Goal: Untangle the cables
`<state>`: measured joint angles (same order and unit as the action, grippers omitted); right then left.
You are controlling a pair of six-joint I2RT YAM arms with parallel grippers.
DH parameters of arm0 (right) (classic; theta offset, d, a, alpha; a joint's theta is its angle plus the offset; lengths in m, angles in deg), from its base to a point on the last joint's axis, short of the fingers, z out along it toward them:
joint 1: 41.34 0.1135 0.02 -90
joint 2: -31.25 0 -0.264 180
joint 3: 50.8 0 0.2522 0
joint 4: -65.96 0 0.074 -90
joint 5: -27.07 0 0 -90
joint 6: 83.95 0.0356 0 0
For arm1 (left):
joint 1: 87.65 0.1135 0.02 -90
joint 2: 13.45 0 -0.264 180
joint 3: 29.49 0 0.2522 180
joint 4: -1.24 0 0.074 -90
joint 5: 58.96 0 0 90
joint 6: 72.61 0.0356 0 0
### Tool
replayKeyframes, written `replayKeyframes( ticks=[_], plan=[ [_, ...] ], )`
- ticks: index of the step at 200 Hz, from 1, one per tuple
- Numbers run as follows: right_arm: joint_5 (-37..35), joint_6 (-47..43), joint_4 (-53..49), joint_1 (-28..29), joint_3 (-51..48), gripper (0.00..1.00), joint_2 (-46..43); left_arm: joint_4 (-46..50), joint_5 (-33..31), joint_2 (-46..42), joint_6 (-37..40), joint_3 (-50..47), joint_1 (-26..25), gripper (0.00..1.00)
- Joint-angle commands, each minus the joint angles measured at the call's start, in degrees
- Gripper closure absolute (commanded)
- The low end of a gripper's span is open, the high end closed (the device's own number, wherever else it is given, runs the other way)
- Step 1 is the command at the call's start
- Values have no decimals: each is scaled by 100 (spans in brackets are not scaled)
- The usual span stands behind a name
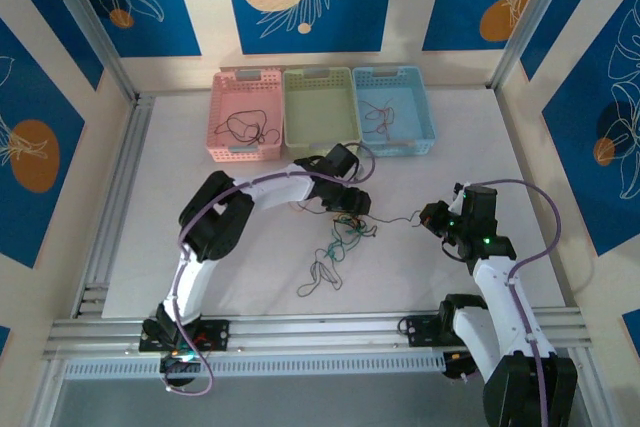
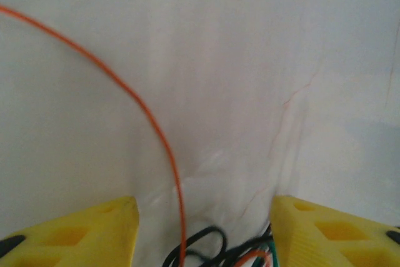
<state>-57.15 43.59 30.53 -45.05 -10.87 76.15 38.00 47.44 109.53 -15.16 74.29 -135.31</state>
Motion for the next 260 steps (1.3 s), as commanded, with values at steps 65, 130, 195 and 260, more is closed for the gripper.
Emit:
replayKeyframes(
  ticks=[65, 130, 195, 260],
  plan=[
    [23, -51, 31, 36, -49, 100, -67, 51, -27, 5, 24, 270, -83, 82],
    [2, -31, 14, 23, -79, 100, -166, -360, -642, -873, 247, -80, -71, 100],
    [10, -34, 14, 19, -91, 100, -183, -1199, -993, -2516, 385, -1232, 88, 100],
    [-16, -16, -12, -16, -106, 100, -201, -1809, -1262, -4342, -55, -2705, 745, 100]
  ],
)
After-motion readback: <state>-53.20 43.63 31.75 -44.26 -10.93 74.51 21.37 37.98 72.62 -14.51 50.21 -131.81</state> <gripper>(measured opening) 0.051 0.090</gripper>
